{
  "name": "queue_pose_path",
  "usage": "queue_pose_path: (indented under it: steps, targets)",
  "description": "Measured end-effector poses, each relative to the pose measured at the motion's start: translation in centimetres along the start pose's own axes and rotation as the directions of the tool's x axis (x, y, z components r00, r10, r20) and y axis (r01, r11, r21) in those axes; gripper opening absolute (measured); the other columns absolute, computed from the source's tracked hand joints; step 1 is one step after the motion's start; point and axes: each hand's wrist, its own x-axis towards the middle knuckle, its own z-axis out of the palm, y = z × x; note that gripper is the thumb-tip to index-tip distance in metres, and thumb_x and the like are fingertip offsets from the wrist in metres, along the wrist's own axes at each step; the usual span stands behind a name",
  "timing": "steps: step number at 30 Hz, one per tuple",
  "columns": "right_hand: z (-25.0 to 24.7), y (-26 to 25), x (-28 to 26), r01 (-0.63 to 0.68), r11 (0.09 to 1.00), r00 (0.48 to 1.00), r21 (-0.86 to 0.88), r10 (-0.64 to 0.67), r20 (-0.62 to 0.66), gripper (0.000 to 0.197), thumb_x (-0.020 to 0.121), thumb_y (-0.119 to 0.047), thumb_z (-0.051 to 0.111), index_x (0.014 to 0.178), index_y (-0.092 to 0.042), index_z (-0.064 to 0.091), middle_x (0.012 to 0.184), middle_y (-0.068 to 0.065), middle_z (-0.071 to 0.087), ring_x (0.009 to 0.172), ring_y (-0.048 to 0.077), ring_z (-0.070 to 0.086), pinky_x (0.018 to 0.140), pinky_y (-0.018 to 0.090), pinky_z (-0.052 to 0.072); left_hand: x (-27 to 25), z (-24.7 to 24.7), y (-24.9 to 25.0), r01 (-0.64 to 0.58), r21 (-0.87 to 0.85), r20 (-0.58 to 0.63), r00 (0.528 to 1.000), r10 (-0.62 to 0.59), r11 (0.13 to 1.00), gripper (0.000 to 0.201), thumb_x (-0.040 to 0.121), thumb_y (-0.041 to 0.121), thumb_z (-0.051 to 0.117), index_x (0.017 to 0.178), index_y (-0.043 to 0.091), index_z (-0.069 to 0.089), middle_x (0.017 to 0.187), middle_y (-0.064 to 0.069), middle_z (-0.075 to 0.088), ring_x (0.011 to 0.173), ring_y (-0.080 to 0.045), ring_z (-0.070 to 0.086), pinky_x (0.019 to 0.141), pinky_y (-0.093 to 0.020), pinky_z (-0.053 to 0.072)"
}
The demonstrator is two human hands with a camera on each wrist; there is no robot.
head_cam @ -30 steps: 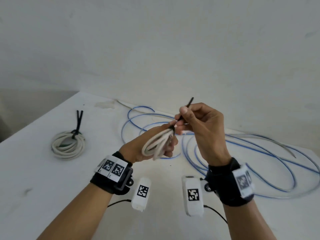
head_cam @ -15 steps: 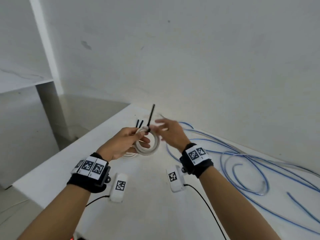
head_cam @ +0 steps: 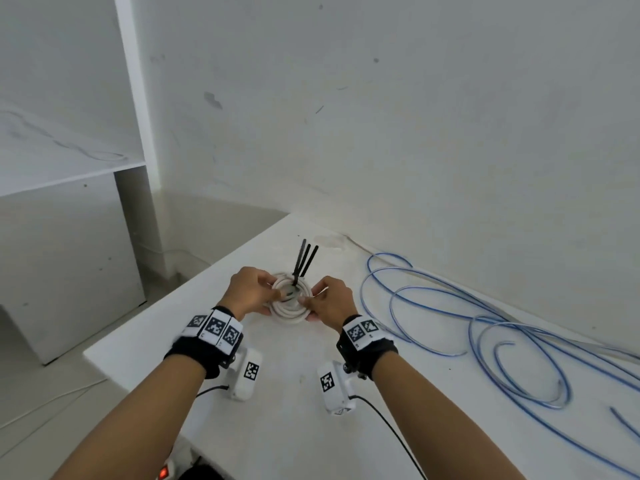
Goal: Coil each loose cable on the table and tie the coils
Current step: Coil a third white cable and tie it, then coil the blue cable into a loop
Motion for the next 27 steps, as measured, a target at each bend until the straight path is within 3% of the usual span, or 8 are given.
queue_pose_path:
  steps: [3, 6, 11, 14, 17, 20, 23, 27]
  targets:
    - [0.5, 0.6, 0.0, 0.033, 0.988, 0.999, -0.15, -0.031, 0.014, 0.031, 0.082, -0.025, 0.085, 0.075, -0.016, 0.056, 0.069, 0.011, 0.073, 0.071, 0.028, 0.075, 0.078, 0.042, 0.061, 0.2, -0.2, -0.1, -0.014, 0.106, -0.04, 0.999, 0.019, 0.994, 0.031, 0.069, 0.003, 0.091, 0.096, 0.005, 0.076, 0.082, -0.009, 0.071, 0.08, -0.027, 0.071, 0.07, -0.049, 0.064]
    - [0.9, 0.7, -0.4, 0.009, 0.99, 1.0, -0.138, -0.005, 0.029, 0.032, 0.082, -0.024, 0.086, 0.073, -0.017, 0.055, 0.069, 0.011, 0.073, 0.074, 0.028, 0.076, 0.082, 0.043, 0.061, 0.2, -0.3, -0.2, -0.026, 0.256, -0.083, 0.995, 0.048, 0.966, 0.028, 0.064, 0.015, 0.095, 0.084, 0.019, 0.076, 0.081, -0.002, 0.074, 0.081, -0.024, 0.073, 0.071, -0.043, 0.064]
    - [0.8, 0.7, -0.8, -0.015, 0.997, 0.997, -0.077, 0.021, 0.071, 0.029, 0.084, -0.019, 0.083, 0.078, -0.016, 0.055, 0.083, 0.021, 0.077, 0.062, 0.023, 0.072, 0.081, 0.039, 0.062, 0.1, -0.2, -0.1, -0.005, 0.343, -0.077, 0.996, 0.034, 0.939, 0.034, 0.068, 0.018, 0.093, 0.095, 0.014, 0.073, 0.088, -0.003, 0.073, 0.087, -0.025, 0.073, 0.078, -0.039, 0.062]
    - [0.0, 0.4, -1.0, 0.02, 0.987, 0.995, -0.16, -0.004, 0.097, 0.027, 0.085, -0.032, 0.082, 0.077, -0.017, 0.061, 0.083, 0.018, 0.077, 0.074, 0.027, 0.076, 0.083, 0.041, 0.061, -0.6, 0.1, 0.9, -0.074, 0.53, -0.137, 0.976, 0.171, 0.845, 0.043, 0.076, 0.033, 0.088, 0.108, 0.017, 0.064, 0.098, 0.003, 0.064, 0.096, -0.022, 0.064, 0.081, -0.032, 0.047]
    - [-2.1, 0.5, -1.0, 0.017, 0.947, 0.996, -0.322, 0.011, 0.087, 0.027, 0.086, -0.043, 0.078, 0.079, -0.022, 0.061, 0.095, 0.015, 0.076, 0.088, 0.032, 0.074, 0.085, 0.043, 0.06, -2.0, 2.1, 3.6, -0.207, 0.531, -0.151, 0.931, 0.332, 0.822, 0.035, 0.083, 0.039, 0.08, 0.103, 0.021, 0.057, 0.092, 0.006, 0.064, 0.086, -0.018, 0.061, 0.074, -0.032, 0.045]
    - [-5.9, 1.6, -1.4, -0.031, 0.902, 0.999, -0.431, 0.044, 0.019, 0.026, 0.084, -0.046, 0.077, 0.084, -0.026, 0.061, 0.104, 0.011, 0.073, 0.093, 0.031, 0.072, 0.088, 0.043, 0.059, -2.6, 6.2, 6.4, -0.353, 0.47, 0.006, 0.918, 0.396, 0.809, 0.028, 0.086, 0.039, 0.078, 0.098, 0.021, 0.06, 0.083, 0.007, 0.069, 0.081, -0.017, 0.064, 0.075, -0.032, 0.05]
    - [-11.0, 3.7, -3.1, -0.113, 0.869, 0.993, -0.482, 0.076, -0.095, 0.027, 0.087, -0.041, 0.076, 0.099, -0.017, 0.069, 0.112, 0.011, 0.072, 0.107, 0.029, 0.067, 0.091, 0.033, 0.053, -2.8, 11.4, 8.2, -0.445, 0.432, 0.203, 0.895, 0.397, 0.784, 0.024, 0.085, 0.037, 0.078, 0.096, 0.023, 0.062, 0.082, 0.007, 0.069, 0.084, -0.018, 0.066, 0.079, -0.032, 0.052]
    - [-18.7, 8.7, -5.8, -0.293, 0.81, 0.949, -0.509, 0.179, -0.26, 0.033, 0.087, -0.043, 0.076, 0.102, -0.015, 0.069, 0.115, 0.011, 0.07, 0.112, 0.03, 0.064, 0.087, 0.032, 0.047, -3.2, 19.2, 9.8, -0.532, 0.4, 0.483, 0.814, 0.321, 0.746, 0.024, 0.086, 0.037, 0.077, 0.099, 0.025, 0.061, 0.089, 0.005, 0.068, 0.087, -0.018, 0.066, 0.078, -0.029, 0.05]
